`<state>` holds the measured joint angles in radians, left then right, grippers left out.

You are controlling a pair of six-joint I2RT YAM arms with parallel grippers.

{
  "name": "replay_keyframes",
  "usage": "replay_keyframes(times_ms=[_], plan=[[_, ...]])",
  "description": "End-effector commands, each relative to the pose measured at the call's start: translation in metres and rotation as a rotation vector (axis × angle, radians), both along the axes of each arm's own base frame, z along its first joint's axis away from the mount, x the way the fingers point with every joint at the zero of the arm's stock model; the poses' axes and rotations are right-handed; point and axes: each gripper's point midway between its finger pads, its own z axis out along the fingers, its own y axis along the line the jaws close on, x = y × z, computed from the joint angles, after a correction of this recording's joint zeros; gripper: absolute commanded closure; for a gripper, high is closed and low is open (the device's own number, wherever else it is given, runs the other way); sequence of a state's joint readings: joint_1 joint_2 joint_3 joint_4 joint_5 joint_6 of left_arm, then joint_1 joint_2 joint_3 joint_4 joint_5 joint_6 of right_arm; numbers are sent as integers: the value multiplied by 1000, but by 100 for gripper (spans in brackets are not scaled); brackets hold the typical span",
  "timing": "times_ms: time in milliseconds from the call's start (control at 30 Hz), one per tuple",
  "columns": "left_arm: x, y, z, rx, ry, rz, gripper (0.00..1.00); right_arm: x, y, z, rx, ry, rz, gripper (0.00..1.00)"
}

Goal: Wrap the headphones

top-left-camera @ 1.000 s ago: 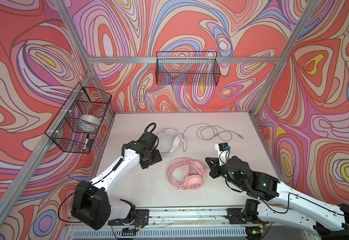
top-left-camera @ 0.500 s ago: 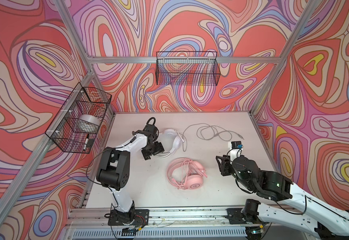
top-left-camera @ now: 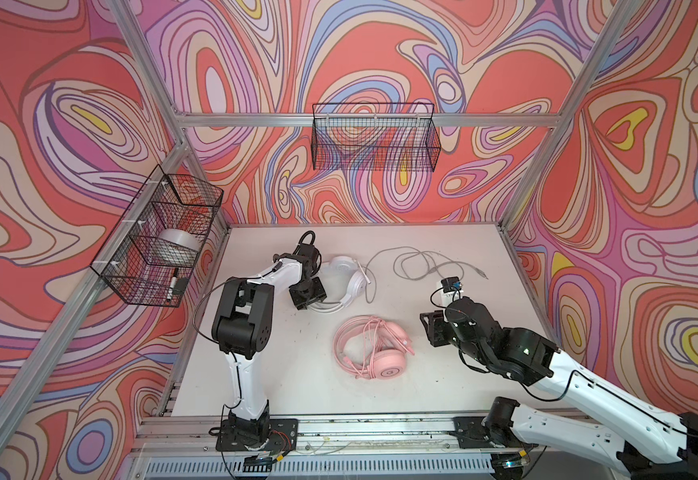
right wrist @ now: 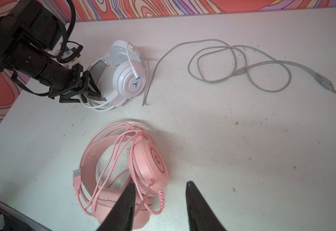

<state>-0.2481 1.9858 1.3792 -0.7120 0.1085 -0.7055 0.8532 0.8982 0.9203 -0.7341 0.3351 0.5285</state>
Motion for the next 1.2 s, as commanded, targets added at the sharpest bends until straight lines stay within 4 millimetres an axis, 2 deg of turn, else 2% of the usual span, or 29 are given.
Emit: replay_keyframes(times_ms=[0, 133, 267, 367, 533, 633, 800, 967, 1033, 1167], plan=[[-1, 18, -13, 73, 37, 5, 44, 6, 13, 11, 58, -5, 68, 56], [1, 24, -17, 100, 48, 4, 48, 14, 20, 2, 60, 36, 97, 56], [4, 24, -17, 106, 53, -7, 62, 21, 25, -5, 52, 73, 117, 56], [3, 23, -17, 102, 62, -8, 70, 27, 20, -9, 46, 99, 96, 55], [7, 22, -12, 91, 53, -8, 100, 40, 11, -17, 58, 159, 97, 54], [17, 15, 1, 48, 15, -12, 100, 49, 9, -19, 49, 173, 128, 52], [39, 5, 44, -38, -81, -35, 100, 70, 2, -24, 18, 202, 156, 49], [62, -5, 117, -85, -226, -124, 100, 102, -18, -28, 61, 216, 111, 48], [66, -5, 145, -80, -268, -158, 100, 113, -24, -32, 77, 229, 99, 48], [66, -2, 197, -57, -354, -221, 100, 135, -22, -46, 78, 279, 112, 48]])
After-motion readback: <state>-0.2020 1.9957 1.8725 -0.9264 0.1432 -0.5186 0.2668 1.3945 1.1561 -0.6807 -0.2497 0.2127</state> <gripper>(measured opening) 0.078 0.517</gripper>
